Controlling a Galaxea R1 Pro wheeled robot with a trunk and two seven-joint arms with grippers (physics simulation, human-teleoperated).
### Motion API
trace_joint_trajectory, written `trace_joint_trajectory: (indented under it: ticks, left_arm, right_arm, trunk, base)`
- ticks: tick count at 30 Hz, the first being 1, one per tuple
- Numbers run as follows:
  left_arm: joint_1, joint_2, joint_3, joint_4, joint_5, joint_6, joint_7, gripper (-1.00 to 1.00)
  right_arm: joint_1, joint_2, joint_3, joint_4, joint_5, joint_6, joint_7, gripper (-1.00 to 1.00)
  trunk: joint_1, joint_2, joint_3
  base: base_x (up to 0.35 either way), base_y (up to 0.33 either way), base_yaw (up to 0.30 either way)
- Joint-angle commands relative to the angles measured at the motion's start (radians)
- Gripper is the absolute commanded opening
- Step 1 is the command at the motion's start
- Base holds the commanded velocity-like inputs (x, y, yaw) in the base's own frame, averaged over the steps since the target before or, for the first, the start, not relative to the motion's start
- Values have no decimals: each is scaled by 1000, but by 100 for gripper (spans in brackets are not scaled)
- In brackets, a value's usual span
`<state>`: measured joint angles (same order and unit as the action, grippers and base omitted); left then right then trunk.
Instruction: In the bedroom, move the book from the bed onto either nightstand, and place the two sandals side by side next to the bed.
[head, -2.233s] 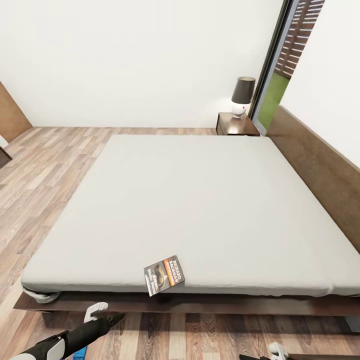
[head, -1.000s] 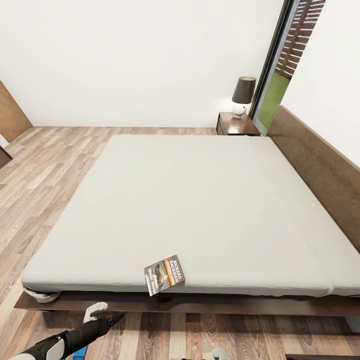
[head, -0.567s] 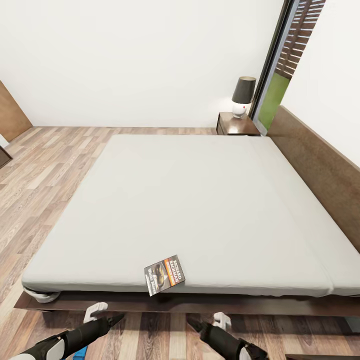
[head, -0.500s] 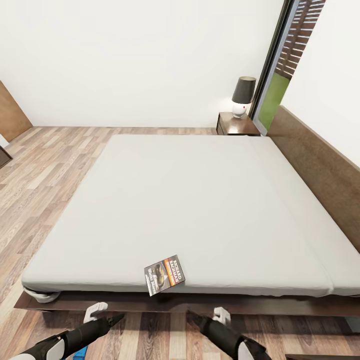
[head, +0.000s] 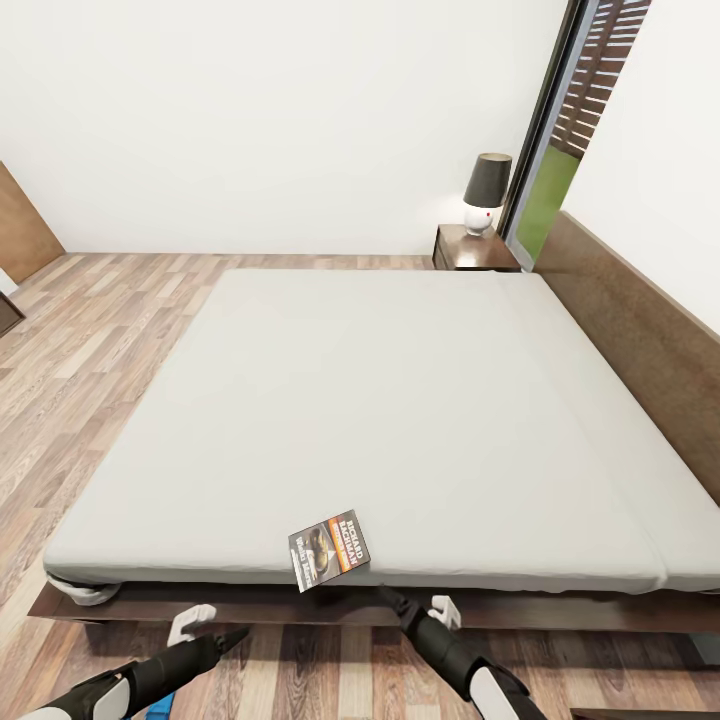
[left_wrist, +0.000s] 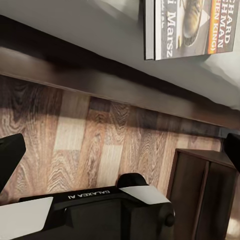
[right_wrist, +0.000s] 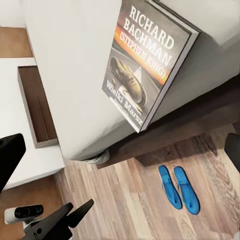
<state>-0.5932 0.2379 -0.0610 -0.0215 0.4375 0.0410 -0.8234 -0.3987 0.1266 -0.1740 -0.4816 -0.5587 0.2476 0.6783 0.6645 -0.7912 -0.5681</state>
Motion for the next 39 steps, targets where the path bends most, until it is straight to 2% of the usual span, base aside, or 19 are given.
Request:
trace_joint_trajectory:
  ticks: [1,7,9,12,15,29,39]
  left_arm:
    - [0,0,-6,0,9,4,-3,100]
    - [0,-11,-6,0,9,4,-3,100]
    - [0,-12,-6,0,9,4,-3,100]
    - [0,-12,-6,0,9,4,-3,100]
    - [0,-12,-6,0,9,4,-3,100]
    - [0,-12,-6,0,9,4,-3,100]
    - [0,-12,-6,0,9,4,-3,100]
  right_arm:
    - [0,1,-5,0,-12,10,4,100]
    - [-1,1,-5,0,-28,19,16,100]
    - [-1,1,-5,1,-30,22,47,100]
    - [-1,0,-5,1,-31,25,135,100]
    - [0,-1,-4,3,-31,24,172,100]
    - [-1,-2,-4,20,-31,10,181,100]
    - [-1,-2,-4,20,-31,12,182,100]
  trunk:
    - [0,-1,-1]
    - [0,-1,-1]
    - [0,-1,-1]
    - [0,-1,-1]
    - [0,-1,-1]
    - [0,-1,-1]
    - [0,-1,-1]
  base:
    - [0,0,0]
    - [0,0,0]
    - [0,0,0]
    - [0,0,0]
    - [0,0,0]
    - [0,0,5]
    - [0,0,246]
